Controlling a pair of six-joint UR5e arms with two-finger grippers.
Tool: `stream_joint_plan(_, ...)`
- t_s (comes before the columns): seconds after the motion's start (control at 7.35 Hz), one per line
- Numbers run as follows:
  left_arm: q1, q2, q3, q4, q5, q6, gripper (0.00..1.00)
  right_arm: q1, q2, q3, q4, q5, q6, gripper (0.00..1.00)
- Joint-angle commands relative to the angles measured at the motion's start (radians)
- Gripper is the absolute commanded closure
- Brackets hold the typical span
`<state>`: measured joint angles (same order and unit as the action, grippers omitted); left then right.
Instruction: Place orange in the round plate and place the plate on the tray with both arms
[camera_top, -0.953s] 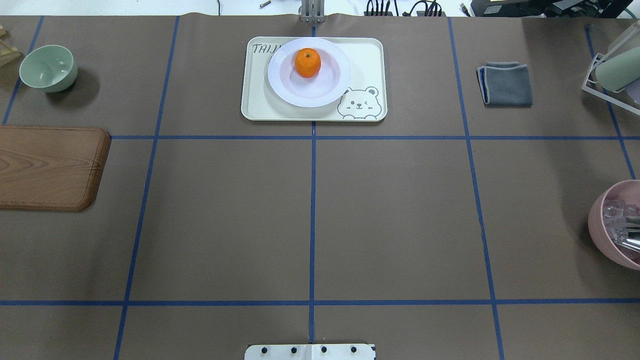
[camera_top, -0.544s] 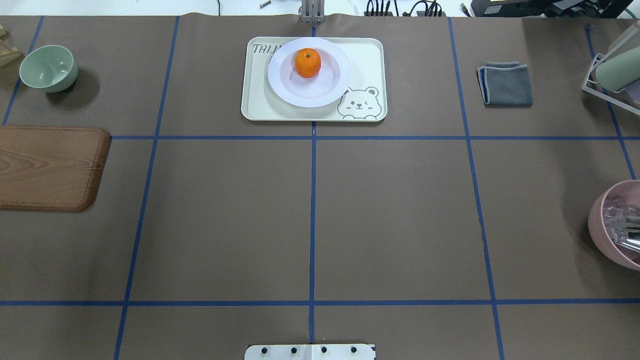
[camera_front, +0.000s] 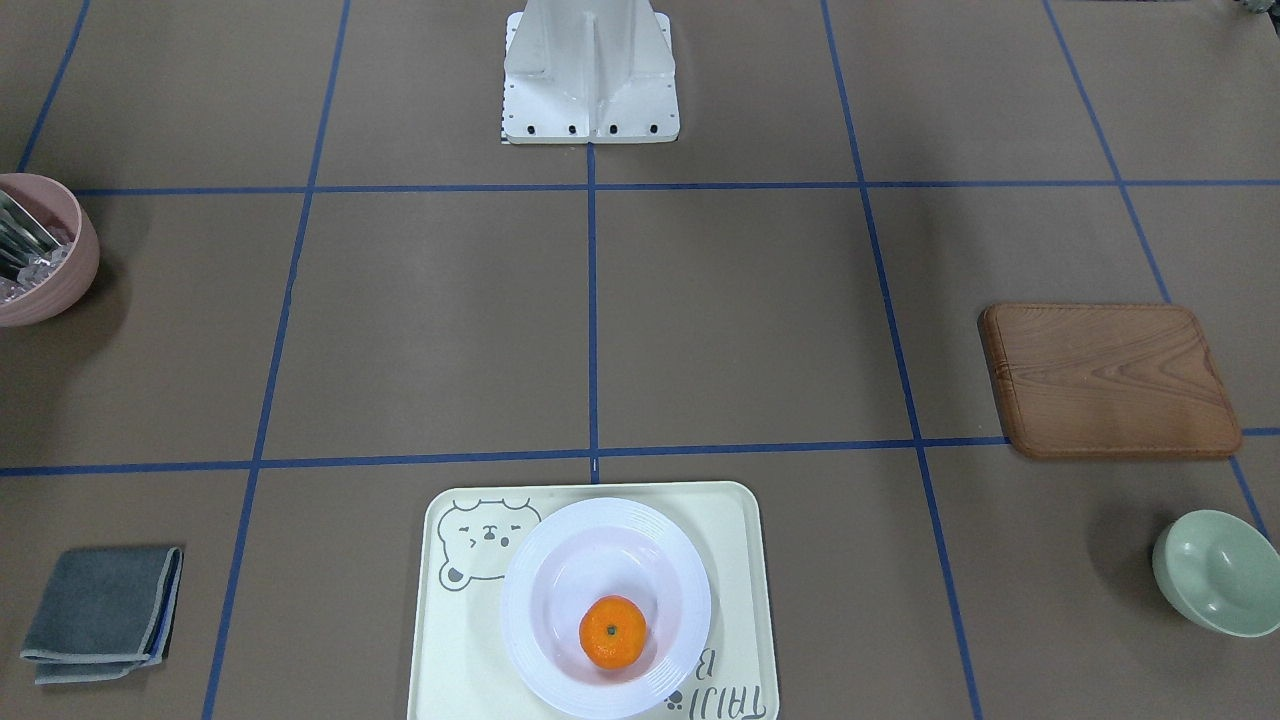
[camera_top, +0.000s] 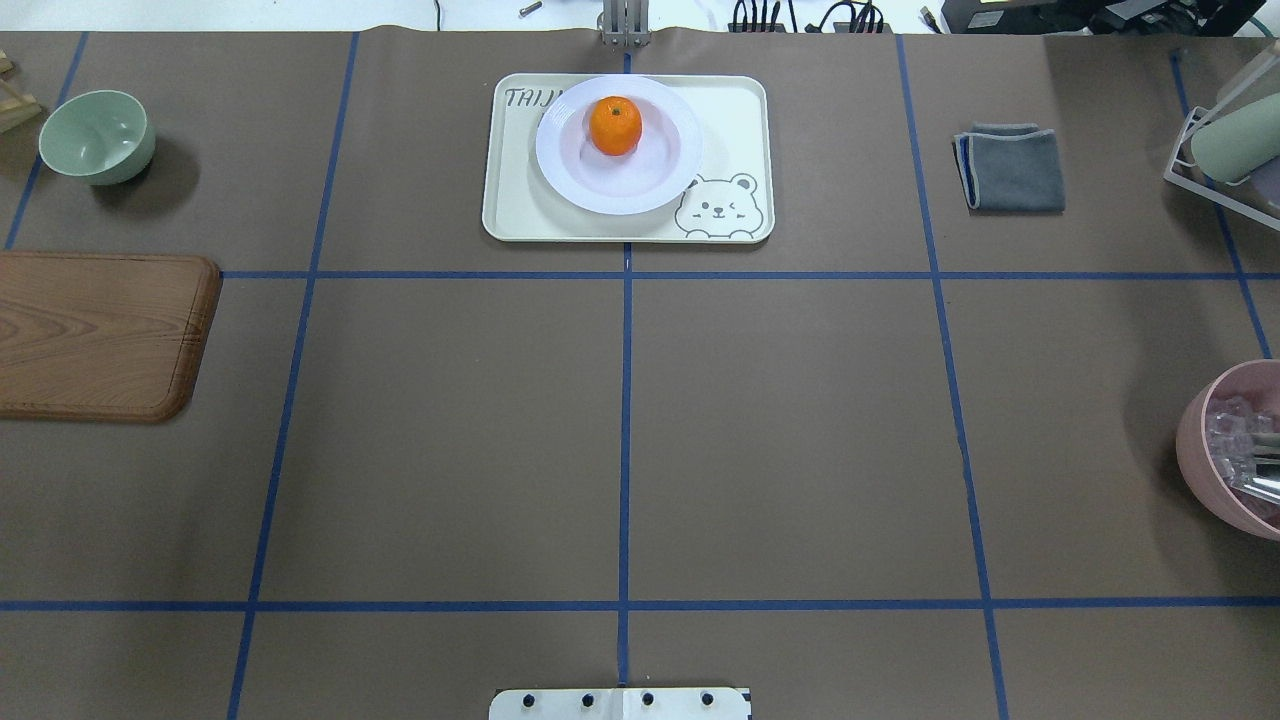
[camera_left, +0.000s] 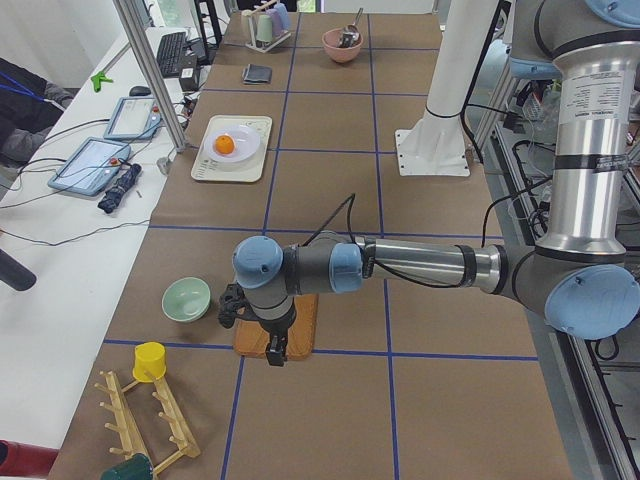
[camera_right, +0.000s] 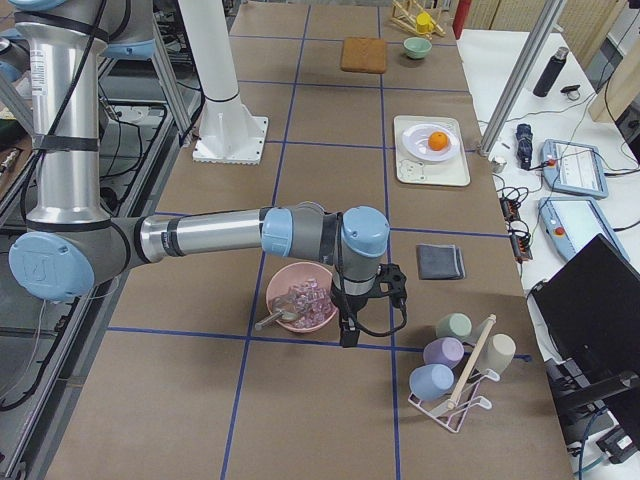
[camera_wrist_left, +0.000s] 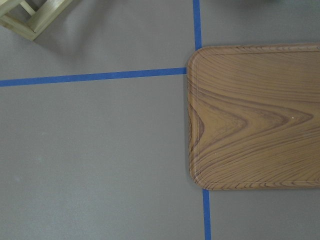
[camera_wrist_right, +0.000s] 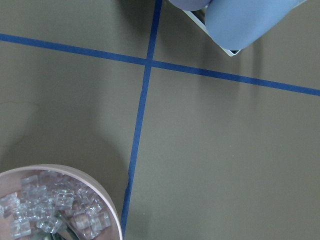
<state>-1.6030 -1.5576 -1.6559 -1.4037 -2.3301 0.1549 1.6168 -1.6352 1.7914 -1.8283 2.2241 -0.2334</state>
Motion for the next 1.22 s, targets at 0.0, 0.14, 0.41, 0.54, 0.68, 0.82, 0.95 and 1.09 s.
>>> stream_joint_plan(0.0,0.000,0.011,-0.005,-0.001,0.000,0.000,0.01,0.014,-0.025,0.017,0.001,-0.003,0.005,0.00)
stream_joint_plan(0.14,0.000,0.011,-0.005,-0.001,0.002,0.000,0.01,0.015,-0.025,0.020,0.006,0.000,0.008,0.00)
stream_joint_plan(0.41,0.000,0.011,-0.005,-0.001,0.000,0.000,0.01,0.018,-0.018,0.029,0.006,0.000,0.009,0.00)
stream_joint_plan(0.54,0.000,0.011,-0.004,-0.001,0.000,0.000,0.01,0.018,-0.017,0.029,0.006,0.000,0.011,0.00)
stream_joint_plan(0.68,0.000,0.011,-0.004,-0.001,0.000,0.000,0.01,0.018,-0.017,0.029,0.006,-0.003,0.011,0.00)
stream_joint_plan(0.82,0.000,0.011,-0.004,-0.001,0.000,0.000,0.01,0.018,-0.017,0.029,0.006,-0.003,0.011,0.00)
stream_joint_plan(0.95,0.000,0.011,-0.002,-0.001,0.000,0.000,0.01,0.018,-0.017,0.029,0.006,-0.003,0.011,0.00)
stream_joint_plan(1.09,0.000,0.011,-0.002,-0.001,0.000,0.000,0.01,0.018,-0.017,0.029,0.006,-0.003,0.011,0.00)
